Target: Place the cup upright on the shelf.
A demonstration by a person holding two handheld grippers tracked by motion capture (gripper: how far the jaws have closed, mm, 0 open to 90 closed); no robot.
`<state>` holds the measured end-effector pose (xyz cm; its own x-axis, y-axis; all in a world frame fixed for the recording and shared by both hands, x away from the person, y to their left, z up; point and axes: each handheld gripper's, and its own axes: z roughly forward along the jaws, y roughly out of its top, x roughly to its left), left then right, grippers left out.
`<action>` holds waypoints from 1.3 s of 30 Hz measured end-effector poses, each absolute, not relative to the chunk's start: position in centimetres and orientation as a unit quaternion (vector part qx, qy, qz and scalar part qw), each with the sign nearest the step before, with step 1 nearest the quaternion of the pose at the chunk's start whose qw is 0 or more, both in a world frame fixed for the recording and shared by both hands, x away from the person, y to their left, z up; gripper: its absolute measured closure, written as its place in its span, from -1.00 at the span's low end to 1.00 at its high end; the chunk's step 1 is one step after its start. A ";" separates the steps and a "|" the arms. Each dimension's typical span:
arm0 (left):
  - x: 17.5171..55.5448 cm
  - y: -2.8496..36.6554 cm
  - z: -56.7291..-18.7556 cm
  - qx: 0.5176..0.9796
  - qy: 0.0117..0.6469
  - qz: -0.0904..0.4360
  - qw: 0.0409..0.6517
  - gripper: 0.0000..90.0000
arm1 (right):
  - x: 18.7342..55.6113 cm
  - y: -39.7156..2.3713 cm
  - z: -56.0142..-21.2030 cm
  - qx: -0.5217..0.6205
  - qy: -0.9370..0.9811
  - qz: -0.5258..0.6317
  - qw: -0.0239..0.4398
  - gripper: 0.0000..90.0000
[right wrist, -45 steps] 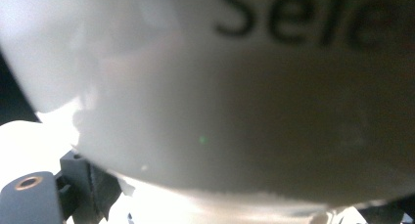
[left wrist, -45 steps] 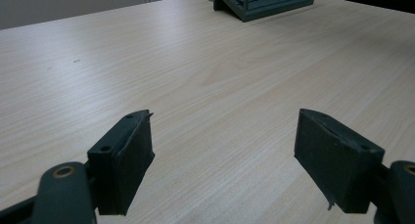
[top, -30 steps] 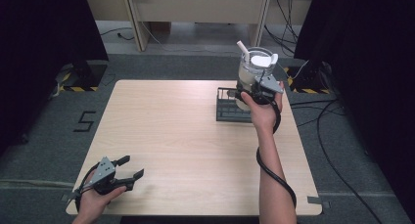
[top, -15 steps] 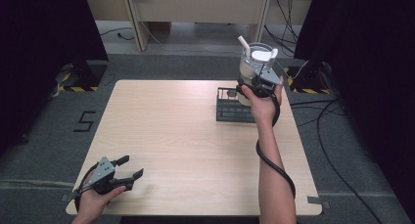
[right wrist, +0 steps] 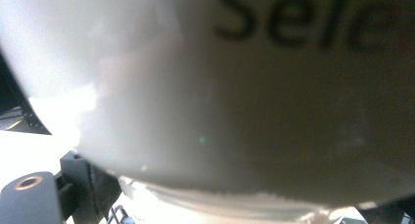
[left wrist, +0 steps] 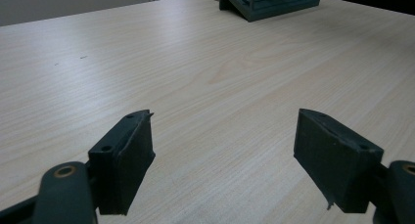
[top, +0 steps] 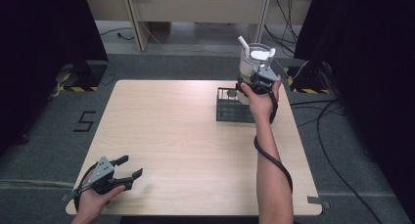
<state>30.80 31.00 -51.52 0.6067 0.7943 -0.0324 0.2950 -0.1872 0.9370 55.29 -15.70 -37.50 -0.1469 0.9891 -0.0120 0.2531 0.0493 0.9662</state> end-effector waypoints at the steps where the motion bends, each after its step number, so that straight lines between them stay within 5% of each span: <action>1: 30.8 31.0 -51.5 0.732 0.372 0.241 0.518 -0.52 | 55.4 -15.7 -37.6 0.516 0.603 0.458 0.401 -0.76; 39: 30.7 31.0 -51.5 0.734 0.368 0.241 0.518 -0.51 | 57.1 -15.4 -43.1 0.535 0.600 0.441 0.400 -0.78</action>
